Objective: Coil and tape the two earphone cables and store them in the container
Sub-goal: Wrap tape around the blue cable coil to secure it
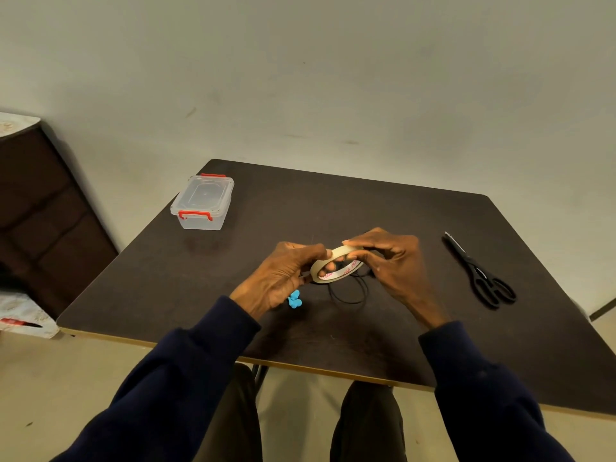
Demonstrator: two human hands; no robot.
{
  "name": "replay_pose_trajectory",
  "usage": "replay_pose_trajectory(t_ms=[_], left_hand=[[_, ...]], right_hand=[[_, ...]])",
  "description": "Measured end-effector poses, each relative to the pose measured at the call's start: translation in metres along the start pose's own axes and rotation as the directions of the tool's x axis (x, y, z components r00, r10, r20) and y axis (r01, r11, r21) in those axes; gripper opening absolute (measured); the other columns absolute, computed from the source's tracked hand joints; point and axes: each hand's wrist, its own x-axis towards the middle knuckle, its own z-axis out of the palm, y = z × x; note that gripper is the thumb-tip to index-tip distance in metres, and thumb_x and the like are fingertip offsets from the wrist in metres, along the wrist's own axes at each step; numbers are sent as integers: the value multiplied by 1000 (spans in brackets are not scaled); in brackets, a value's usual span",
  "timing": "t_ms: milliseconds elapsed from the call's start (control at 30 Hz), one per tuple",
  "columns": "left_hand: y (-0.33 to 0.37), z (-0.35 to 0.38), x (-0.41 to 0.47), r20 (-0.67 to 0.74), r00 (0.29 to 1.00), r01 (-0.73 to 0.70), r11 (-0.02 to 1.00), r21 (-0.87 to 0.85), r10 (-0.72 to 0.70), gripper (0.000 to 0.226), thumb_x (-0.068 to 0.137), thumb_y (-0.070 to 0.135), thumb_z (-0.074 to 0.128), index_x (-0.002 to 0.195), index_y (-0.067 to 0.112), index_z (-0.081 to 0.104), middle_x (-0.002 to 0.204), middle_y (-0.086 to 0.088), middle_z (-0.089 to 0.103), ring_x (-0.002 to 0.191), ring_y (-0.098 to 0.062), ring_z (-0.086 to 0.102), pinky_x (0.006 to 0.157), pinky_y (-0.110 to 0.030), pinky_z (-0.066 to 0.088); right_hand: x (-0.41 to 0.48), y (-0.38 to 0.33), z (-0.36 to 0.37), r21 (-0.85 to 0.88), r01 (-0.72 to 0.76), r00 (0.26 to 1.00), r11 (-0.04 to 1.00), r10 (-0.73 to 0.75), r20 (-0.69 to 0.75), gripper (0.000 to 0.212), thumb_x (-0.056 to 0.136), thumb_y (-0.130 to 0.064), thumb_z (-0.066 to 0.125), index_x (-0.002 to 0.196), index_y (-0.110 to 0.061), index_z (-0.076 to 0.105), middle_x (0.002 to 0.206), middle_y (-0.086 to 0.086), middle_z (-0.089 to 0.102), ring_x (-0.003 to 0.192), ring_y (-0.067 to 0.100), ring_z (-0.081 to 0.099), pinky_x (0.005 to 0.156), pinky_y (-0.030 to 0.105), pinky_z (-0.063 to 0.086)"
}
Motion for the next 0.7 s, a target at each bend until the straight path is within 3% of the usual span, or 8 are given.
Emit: replay_pose_trajectory(t_ms=[100, 267, 433, 500, 633, 700], left_hand=[[1, 0, -3, -1, 1000, 0, 1000, -18, 0, 10, 88, 6, 67, 88, -1, 72, 85, -16, 71, 71, -17, 67, 67, -25, 55], [0, 1, -4, -24, 1000, -19, 1000, -13, 19, 10, 87, 6, 68, 80, 2, 74, 77, -12, 71, 68, -16, 66, 77, -30, 55], [-2, 4, -5, -75, 997, -26, 999, 20, 28, 10, 87, 8, 69, 86, 0, 73, 70, -9, 71, 62, -14, 65, 66, -24, 57], [-2, 7, -6, -74, 997, -25, 1000, -5, 24, 10, 86, 9, 69, 88, 0, 73, 70, -9, 71, 62, -14, 65, 69, -26, 57], [0, 0, -8, 75, 997, 17, 997, -70, -12, 17, 77, 16, 73, 89, 4, 76, 84, -11, 72, 79, -18, 69, 87, -37, 54], [1, -2, -9, 132, 991, 15, 998, -65, -7, 15, 76, 16, 72, 86, 7, 78, 88, -11, 73, 83, -19, 69, 88, -38, 54]], right_hand=[[2, -1, 0, 0, 11, 1000, 1000, -11, -2, 23, 86, -17, 74, 104, -3, 78, 95, 1, 76, 86, 17, 71, 74, 23, 55], [4, -1, 1, -29, 31, 1000, 999, -32, -2, 23, 87, -20, 74, 104, -4, 78, 97, 1, 76, 87, 17, 72, 75, 29, 58], [2, 1, 3, -100, 52, 999, 994, -50, 16, 18, 86, -11, 75, 103, -4, 78, 98, 3, 76, 88, 15, 72, 74, 31, 60], [2, 0, 3, -112, 55, 998, 992, -54, 9, 18, 86, -10, 75, 103, -5, 78, 98, 2, 77, 89, 13, 72, 77, 30, 60], [7, -2, -4, -34, 18, 1000, 999, -18, 24, 21, 87, -12, 74, 106, -3, 77, 100, 2, 76, 90, 15, 72, 78, 27, 59], [6, -1, -7, -15, 4, 1000, 1000, -4, 29, 21, 87, -11, 73, 107, -2, 77, 100, 2, 76, 90, 14, 72, 78, 23, 57]])
